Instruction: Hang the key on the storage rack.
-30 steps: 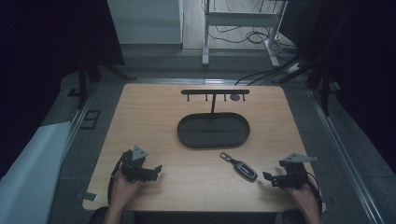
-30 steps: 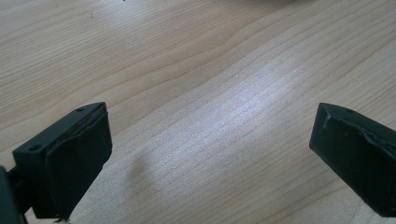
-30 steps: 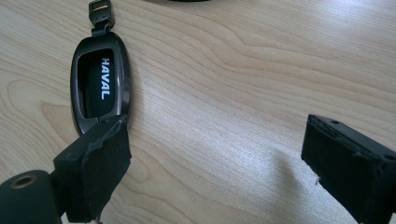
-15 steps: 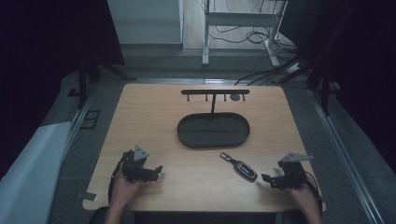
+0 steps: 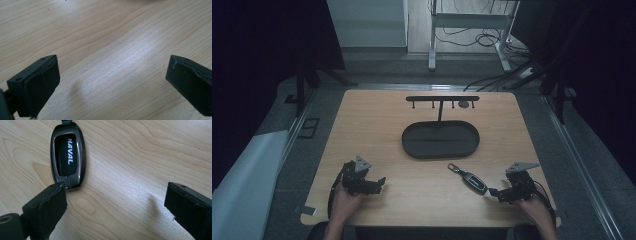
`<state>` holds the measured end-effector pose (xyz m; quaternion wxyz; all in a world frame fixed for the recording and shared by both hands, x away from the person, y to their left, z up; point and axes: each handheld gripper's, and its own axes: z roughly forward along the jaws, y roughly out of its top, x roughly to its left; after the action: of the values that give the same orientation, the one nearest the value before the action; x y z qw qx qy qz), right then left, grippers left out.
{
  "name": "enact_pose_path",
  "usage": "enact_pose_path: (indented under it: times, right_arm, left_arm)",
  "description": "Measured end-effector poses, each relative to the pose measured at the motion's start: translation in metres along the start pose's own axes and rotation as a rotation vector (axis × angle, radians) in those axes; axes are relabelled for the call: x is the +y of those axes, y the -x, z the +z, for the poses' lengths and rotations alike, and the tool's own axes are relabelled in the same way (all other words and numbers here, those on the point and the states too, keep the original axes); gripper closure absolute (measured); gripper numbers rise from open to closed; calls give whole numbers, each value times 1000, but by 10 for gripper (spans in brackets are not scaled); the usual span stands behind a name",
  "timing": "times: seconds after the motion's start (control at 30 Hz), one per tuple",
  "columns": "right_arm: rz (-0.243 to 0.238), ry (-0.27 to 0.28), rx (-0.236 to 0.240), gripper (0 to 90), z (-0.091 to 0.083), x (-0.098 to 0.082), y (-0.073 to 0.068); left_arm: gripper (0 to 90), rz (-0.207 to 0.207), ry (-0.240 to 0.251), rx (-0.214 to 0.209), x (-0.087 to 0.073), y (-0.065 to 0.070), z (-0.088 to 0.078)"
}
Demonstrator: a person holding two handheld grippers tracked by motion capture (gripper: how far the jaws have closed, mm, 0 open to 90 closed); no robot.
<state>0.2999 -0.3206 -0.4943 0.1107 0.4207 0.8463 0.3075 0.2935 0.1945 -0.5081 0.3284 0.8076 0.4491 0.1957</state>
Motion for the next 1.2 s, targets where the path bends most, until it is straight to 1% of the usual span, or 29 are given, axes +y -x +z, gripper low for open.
enact_pose_path:
  times: [0.1,0.13,0.2,0.27,0.33,0.37,0.47,0.57,0.67,0.7,0.73,0.77,0.97,1.0,1.03,1.1,1.13,1.17,1.2]
  right_arm:
    - [-1,-9,3,38,0,2,-1]
    - [-9,-16,4,32,1,3,-2]
    - [-7,-24,5,29,1,4,-3]
    - [-16,-34,1,27,1,5,-3]
    - [-21,-57,13,27,2,8,-5]
    - [-21,-57,13,27,2,8,-5]
    - [-34,-80,23,33,4,13,-8]
    - [-58,-112,23,38,6,17,-10]
    - [-67,-136,23,50,8,22,-13]
    - [-67,-136,23,50,8,22,-13]
    - [-79,-155,26,51,10,26,-15]
    - [-80,-163,27,51,11,27,-16]
    - [-108,-203,21,58,15,37,-20]
    - [-108,-203,21,58,15,37,-20]
    - [-123,-229,20,59,16,42,-22]
    - [-130,-249,18,61,17,46,-24]
    - [-130,-249,18,61,17,46,-24]
    - [-145,-273,15,63,19,51,-26]
    - [-151,-281,17,63,19,52,-26]
  left_arm:
    - [0,1,-2,1,0,0,0]
    - [0,3,-4,1,0,0,1]
    - [0,5,-6,0,0,1,1]
    - [0,5,-7,2,0,1,1]
    - [0,7,-10,4,0,2,1]
    - [0,8,-13,4,0,2,2]
    - [0,9,-15,1,0,2,2]
    - [0,12,-18,1,0,2,2]
    - [0,12,-18,1,0,2,2]
    - [0,12,-18,1,0,2,2]
    - [0,13,-19,0,0,2,2]
    - [0,13,-19,-1,0,2,2]
    - [0,16,-22,-1,0,3,3]
    - [0,16,-22,-1,0,3,3]
    - [0,17,-23,-1,0,3,3]
    - [0,18,-23,-1,0,3,3]
    - [0,18,-23,-1,0,3,3]
    - [0,18,-23,-2,0,3,3]
    - [0,18,-24,-2,0,3,3]
